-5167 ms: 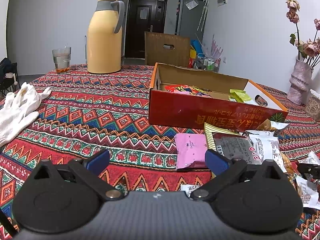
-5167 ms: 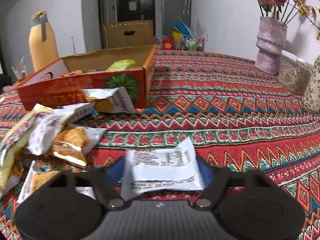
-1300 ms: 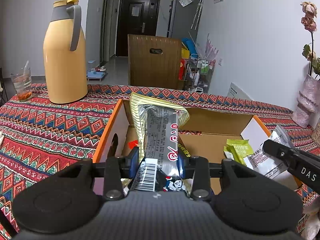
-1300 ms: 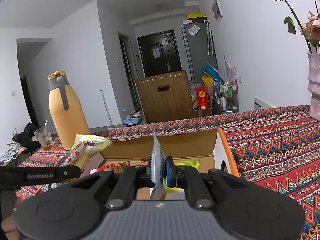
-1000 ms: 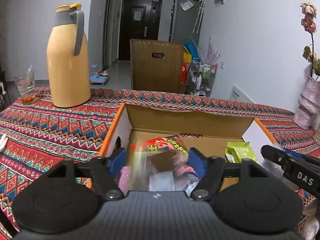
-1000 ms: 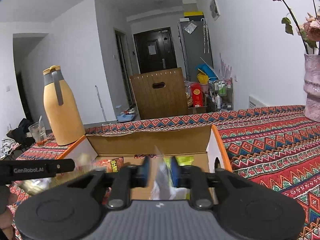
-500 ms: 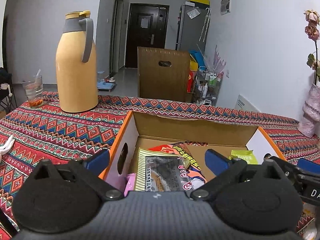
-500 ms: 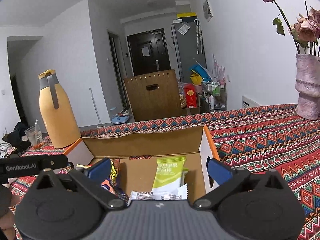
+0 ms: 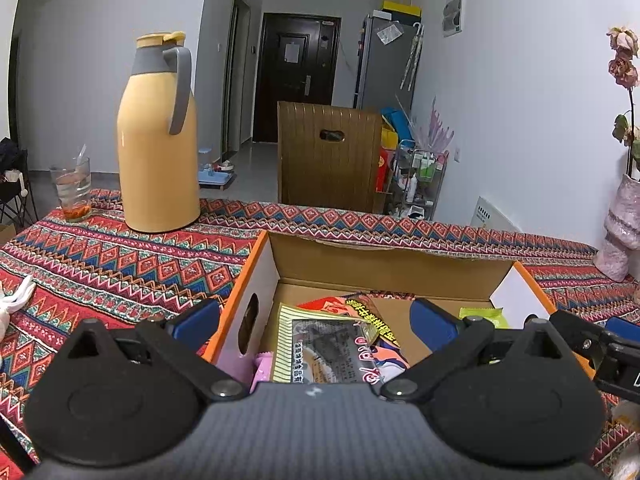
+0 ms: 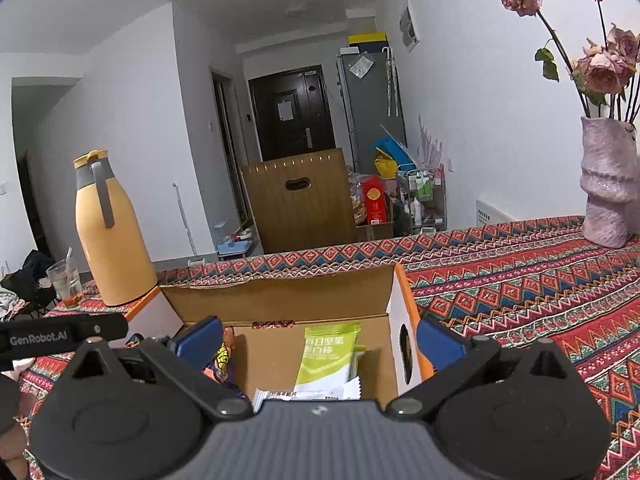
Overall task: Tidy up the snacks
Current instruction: 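Withdraw both tools from the box back toward the snack pile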
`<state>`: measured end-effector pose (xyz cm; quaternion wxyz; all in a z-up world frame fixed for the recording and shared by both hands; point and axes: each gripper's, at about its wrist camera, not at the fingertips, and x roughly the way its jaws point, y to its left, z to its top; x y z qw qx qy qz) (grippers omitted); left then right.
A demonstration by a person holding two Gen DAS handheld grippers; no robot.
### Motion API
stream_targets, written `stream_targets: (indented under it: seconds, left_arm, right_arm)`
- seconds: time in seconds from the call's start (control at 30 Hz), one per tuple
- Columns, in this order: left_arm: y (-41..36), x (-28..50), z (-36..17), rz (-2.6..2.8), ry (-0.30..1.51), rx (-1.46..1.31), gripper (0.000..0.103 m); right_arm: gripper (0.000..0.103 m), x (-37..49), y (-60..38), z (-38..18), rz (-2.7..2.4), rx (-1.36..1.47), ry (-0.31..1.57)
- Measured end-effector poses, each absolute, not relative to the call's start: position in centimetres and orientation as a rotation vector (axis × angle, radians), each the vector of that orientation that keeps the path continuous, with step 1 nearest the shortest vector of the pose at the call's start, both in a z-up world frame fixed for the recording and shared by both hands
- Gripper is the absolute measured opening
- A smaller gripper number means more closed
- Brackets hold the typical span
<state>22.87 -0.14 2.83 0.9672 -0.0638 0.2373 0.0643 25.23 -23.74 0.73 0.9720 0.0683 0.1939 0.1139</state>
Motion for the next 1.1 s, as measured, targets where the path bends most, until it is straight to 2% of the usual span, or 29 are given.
stream_targets:
  seconds: [0.57,1.1]
  left_arm:
    - [-0.3,17.1,6.6,0.116,0.395,-0.109,0.103]
    - [0.6,10.3,4.4,0.121,0.462,-0.08,0.103]
  right_arm:
    - [0.103,19.6,-25.1,3.9,0.209,0.083,0.324]
    - [0.103,12.3,-26.2,2.6,0.201,0.078,0.369]
